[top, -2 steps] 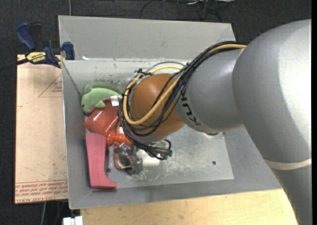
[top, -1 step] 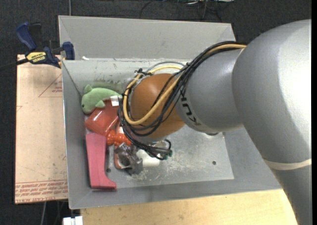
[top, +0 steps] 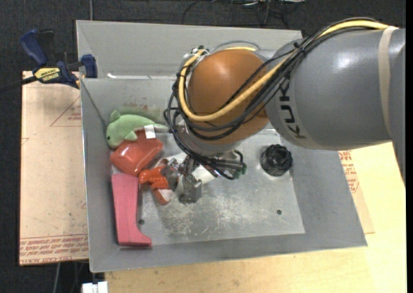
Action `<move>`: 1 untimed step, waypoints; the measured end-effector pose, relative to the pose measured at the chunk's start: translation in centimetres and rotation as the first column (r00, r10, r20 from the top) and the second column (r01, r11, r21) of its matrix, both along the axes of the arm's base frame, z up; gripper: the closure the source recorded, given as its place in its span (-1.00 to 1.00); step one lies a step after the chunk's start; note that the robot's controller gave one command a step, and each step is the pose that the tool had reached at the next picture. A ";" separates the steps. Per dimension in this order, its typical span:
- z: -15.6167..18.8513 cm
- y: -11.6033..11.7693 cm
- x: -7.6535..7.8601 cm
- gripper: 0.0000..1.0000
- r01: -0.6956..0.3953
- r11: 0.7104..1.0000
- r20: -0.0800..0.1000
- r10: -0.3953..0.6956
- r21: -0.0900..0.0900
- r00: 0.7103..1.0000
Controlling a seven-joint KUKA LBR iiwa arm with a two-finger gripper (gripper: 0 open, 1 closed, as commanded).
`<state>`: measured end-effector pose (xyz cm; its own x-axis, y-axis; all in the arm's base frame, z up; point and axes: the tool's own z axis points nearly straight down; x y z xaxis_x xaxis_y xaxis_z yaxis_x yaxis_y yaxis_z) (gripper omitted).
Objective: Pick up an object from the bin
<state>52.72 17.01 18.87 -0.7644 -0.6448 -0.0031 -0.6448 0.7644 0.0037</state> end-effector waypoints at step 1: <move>1.9 -0.2 0.6 1.00 0.002 1.000 0.006 -0.002 0.003 1.000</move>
Offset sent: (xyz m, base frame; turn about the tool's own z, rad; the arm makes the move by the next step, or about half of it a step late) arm 0.0642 0.0025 -0.0021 -0.1922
